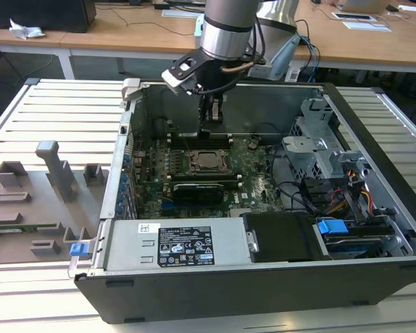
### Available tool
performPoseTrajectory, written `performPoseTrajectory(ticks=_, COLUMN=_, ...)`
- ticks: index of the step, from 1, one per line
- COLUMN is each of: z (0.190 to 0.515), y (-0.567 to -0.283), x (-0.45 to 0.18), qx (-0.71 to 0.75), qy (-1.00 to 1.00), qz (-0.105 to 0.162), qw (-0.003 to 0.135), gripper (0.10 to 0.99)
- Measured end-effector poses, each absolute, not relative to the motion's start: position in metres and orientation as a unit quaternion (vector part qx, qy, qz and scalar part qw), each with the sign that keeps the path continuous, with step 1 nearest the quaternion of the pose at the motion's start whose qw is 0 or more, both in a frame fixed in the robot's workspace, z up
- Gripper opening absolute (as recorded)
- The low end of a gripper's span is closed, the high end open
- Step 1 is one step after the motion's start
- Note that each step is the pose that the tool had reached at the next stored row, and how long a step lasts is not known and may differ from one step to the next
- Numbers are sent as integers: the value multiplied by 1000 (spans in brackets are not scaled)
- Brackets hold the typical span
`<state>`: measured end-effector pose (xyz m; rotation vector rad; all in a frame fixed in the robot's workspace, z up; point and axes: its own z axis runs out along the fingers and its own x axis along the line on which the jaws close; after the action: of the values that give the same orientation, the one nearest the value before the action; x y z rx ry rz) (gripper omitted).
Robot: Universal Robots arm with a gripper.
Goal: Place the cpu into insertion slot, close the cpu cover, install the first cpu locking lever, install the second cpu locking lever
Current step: 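Install the first cpu locking lever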
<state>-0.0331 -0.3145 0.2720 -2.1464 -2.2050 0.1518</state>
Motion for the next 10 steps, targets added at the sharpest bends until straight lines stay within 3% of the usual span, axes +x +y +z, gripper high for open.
performPoseTrajectory(ticks=5, z=272, y=-314, x=-34, qx=-696, qy=-715, qz=49, qw=30, gripper=106)
performPoseTrajectory(ticks=9, z=272, y=-314, x=-34, qx=-698, qy=-716, qz=20, qw=0, gripper=106)
performPoseTrajectory(ticks=10, z=271, y=-314, x=-34, qx=-698, qy=-716, qz=18, qw=-1, gripper=106)
